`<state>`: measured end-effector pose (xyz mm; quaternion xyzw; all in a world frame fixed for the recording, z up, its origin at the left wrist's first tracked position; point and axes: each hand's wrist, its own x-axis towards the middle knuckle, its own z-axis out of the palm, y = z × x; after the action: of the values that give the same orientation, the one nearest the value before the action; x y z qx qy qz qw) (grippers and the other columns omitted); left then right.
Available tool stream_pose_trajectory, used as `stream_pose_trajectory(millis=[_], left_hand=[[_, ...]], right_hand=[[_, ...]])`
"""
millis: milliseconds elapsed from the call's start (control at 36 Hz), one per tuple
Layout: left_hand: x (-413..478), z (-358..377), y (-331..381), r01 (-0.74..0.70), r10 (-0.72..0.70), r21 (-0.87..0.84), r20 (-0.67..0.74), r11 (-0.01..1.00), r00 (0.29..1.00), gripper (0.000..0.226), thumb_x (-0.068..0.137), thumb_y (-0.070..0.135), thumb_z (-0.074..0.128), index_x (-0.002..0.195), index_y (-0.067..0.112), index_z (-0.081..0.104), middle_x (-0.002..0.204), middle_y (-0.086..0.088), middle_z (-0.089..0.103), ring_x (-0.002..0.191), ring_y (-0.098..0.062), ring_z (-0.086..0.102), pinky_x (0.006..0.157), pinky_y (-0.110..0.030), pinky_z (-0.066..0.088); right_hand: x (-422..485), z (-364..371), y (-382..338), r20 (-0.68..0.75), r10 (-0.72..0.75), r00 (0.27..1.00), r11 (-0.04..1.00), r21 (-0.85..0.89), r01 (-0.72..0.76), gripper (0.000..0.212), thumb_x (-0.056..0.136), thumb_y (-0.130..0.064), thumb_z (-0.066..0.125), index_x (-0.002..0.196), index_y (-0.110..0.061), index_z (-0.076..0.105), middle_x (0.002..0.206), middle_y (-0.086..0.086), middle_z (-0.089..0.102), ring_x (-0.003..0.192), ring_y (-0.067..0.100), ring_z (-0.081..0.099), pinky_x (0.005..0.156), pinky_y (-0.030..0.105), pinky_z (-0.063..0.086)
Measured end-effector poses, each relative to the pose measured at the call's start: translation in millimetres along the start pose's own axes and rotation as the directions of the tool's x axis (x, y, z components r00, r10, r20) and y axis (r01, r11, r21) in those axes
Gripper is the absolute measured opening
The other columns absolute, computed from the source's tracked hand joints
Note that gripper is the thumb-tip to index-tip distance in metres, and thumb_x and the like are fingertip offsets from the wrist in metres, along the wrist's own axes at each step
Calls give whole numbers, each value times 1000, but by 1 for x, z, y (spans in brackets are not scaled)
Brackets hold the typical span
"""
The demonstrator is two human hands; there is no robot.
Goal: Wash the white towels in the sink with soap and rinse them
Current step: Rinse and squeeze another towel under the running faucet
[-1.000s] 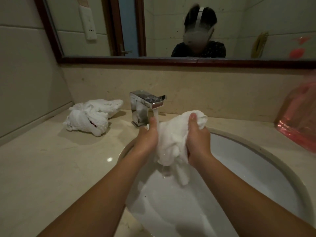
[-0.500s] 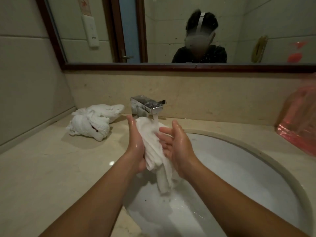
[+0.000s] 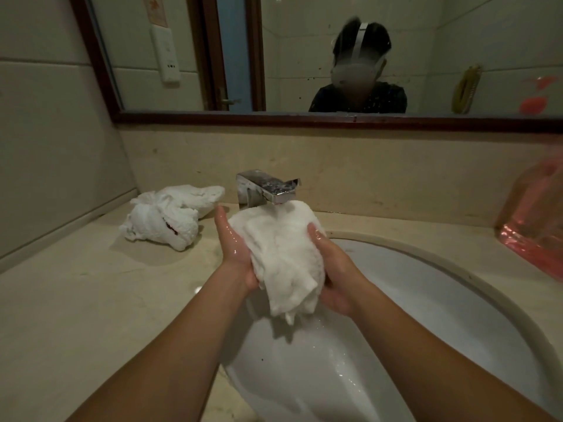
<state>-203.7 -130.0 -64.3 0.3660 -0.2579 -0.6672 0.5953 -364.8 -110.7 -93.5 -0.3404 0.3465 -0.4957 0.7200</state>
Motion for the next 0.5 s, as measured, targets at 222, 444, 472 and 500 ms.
stream_pose_trajectory(millis=[222, 444, 472, 500], left_hand=[[-26, 16, -3, 118, -146, 249, 98, 961, 984, 81, 93, 75, 57, 119, 1, 76, 116, -29, 75, 102, -44, 77, 97, -53, 57], [-15, 10, -6, 190, -196, 146, 28, 971, 980, 102, 86, 94, 34, 103, 8, 85, 117, -28, 75, 104, -47, 75, 108, -60, 50], [-13, 9, -6, 194, -198, 144, 17, 970, 980, 101, 85, 95, 36, 102, 9, 86, 117, -27, 76, 103, -47, 75, 108, -60, 50], [-12, 7, -5, 190, -193, 148, 6, 971, 981, 100, 85, 95, 38, 105, 9, 85, 117, -27, 76, 104, -47, 75, 109, -60, 50]], right_hand=[[1, 0, -5, -329, -391, 860, 915, -245, 322, 34, 91, -26, 83, 114, -30, 59, 116, 4, 74, 100, 24, 77, 83, 49, 66], [8, 2, -2, -275, -242, 930, 964, -179, 197, 90, 54, -57, 100, 129, -17, 71, 116, 8, 80, 105, 33, 78, 94, 56, 62], [9, 2, 0, -299, -251, 921, 961, -192, 199, 92, 52, -59, 100, 128, -16, 72, 113, 6, 80, 104, 31, 78, 94, 55, 62], [9, 4, 2, -334, -255, 907, 961, -193, 199, 93, 51, -60, 100, 128, -17, 71, 112, 4, 81, 103, 30, 78, 93, 54, 62]])
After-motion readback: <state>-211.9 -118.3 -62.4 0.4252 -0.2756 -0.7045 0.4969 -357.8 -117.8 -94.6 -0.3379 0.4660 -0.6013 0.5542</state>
